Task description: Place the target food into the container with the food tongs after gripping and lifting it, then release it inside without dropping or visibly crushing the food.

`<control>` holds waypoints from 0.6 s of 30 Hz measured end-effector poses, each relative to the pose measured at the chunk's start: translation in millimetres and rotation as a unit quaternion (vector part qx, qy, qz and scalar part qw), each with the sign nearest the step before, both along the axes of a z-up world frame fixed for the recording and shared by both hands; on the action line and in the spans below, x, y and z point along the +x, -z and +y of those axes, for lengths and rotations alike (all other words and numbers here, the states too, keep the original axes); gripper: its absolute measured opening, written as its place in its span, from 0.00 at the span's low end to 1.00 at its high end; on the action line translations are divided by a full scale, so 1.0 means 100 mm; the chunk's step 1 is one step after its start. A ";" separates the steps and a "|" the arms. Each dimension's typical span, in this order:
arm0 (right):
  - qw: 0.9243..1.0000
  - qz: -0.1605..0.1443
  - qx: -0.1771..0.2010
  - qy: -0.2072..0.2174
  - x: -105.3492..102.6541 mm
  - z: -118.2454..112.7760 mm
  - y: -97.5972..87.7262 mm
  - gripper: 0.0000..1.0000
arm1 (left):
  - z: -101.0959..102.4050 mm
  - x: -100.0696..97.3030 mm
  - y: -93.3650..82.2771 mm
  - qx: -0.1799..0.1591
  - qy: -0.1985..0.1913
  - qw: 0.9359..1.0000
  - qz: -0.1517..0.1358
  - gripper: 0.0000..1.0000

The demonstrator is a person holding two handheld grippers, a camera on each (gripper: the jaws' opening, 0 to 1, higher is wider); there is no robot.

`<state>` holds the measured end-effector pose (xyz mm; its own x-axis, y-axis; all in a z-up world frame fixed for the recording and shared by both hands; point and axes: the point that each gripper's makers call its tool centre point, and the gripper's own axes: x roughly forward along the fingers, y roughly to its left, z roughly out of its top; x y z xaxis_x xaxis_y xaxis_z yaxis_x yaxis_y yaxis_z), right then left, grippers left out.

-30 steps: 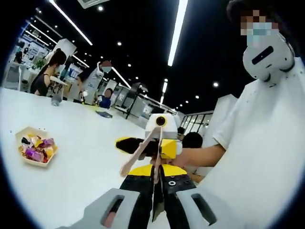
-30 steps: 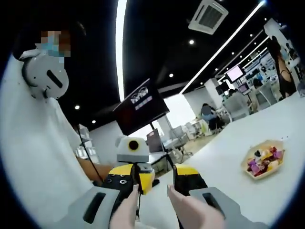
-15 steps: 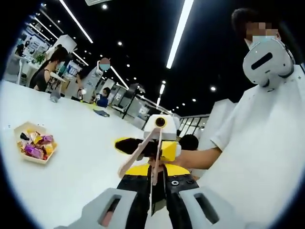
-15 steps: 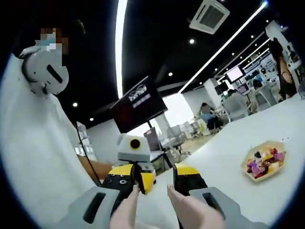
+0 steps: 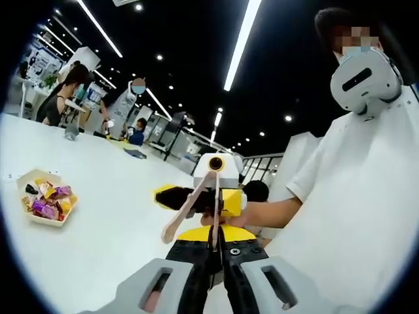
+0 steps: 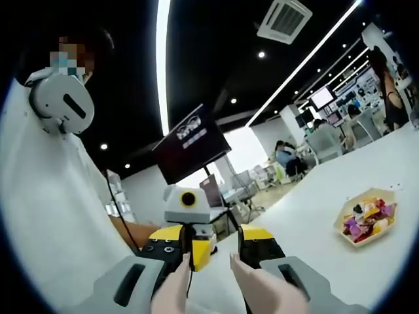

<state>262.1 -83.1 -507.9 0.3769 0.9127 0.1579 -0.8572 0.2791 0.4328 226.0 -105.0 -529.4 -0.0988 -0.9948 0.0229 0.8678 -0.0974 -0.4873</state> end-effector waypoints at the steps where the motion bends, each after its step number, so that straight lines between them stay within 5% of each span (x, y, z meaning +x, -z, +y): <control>1: 1.000 0.003 0.004 -0.005 -0.01 0.00 -0.01 0.32 | 0.00 -0.03 -0.02 0.000 0.005 1.000 -0.002 0.01; 5: 1.000 0.010 0.004 -0.009 -0.03 0.00 0.00 0.33 | 0.00 -0.04 0.00 0.020 0.003 0.999 -0.039 0.00; 10: 0.999 0.043 0.027 -0.003 0.00 -0.04 -0.03 0.43 | 0.03 -0.05 0.03 0.033 -0.004 0.998 -0.047 0.00; 18: 0.999 0.010 -0.025 0.024 0.00 -0.25 -0.01 0.45 | 0.21 0.03 0.03 0.060 -0.018 0.995 -0.078 0.00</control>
